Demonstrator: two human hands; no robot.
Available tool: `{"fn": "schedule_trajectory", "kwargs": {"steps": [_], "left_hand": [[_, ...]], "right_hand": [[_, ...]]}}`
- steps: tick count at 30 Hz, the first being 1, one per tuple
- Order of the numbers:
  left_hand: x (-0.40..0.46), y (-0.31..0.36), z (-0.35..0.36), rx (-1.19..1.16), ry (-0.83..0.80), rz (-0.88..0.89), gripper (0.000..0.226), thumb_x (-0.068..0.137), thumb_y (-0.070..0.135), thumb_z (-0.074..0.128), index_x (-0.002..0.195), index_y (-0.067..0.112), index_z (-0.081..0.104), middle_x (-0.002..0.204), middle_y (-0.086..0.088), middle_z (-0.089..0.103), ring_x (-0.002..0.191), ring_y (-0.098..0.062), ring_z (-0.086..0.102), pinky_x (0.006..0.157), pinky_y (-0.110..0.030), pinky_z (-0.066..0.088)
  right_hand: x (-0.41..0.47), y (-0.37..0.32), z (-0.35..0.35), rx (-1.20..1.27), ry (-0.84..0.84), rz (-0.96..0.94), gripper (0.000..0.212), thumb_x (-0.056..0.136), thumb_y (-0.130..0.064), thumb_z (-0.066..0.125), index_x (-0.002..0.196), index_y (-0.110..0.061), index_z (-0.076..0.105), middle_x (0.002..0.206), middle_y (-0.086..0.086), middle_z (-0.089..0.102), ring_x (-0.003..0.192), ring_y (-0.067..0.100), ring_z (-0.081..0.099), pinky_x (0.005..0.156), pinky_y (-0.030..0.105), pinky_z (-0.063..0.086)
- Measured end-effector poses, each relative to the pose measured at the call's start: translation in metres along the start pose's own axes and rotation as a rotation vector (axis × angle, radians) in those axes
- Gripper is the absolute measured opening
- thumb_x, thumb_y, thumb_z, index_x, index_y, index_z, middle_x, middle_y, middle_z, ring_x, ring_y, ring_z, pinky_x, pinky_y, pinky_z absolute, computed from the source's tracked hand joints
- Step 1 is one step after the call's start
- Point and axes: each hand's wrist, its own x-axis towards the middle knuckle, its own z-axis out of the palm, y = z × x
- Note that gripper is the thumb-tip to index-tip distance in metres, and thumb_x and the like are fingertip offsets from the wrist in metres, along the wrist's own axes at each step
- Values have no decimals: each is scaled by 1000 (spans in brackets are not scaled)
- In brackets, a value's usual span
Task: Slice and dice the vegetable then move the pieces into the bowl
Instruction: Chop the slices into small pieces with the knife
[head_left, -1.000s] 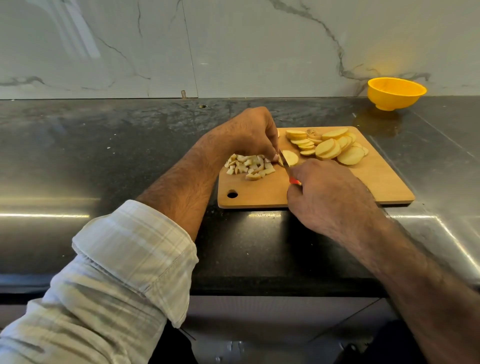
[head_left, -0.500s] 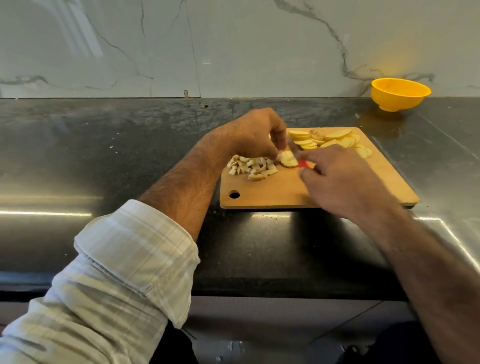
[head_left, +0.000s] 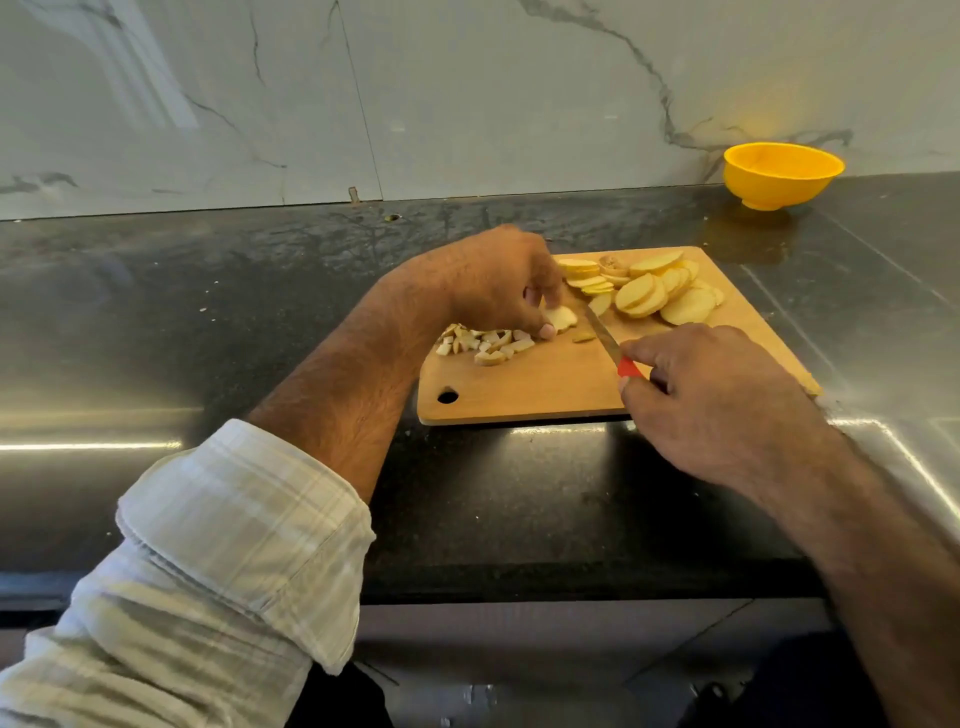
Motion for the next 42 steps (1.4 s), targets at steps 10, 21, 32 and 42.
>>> {"fn": "schedule_trajectory", "kwargs": {"steps": [10,21,32,42], "left_hand": [[-4,1,-2,-65,-1,12,33,90,32,84,121,26,75,115,10,68,98,-4,64,87,-27,53],[3,-1,2,-103,36,-58,26,87,32,86,110,21,80,107,13,69,96,-2,62,77,-18,46],[4,3,1,-92,10,-75,22,88,29,85,108,22,81,109,9,70,103,-8,63,78,-20,47],[-5,1,-5,-117,32,-95,13,84,23,89,94,25,82,95,14,72,96,-4,67,84,-24,52]], "right_hand": [[5,-17,-3,-110,-59,-5,41,103,-44,52,142,-33,56,126,-5,59,107,16,52,89,40,54],[1,-21,-2,-101,-32,-64,35,104,-43,52,137,-35,60,111,-10,60,98,11,55,86,40,58],[20,-50,5,-190,-98,-48,34,99,-36,65,130,-23,58,105,-2,57,100,18,57,88,38,56],[13,-30,10,-117,72,-97,33,104,-41,52,134,-30,60,121,-4,62,98,12,48,80,33,47]]}}
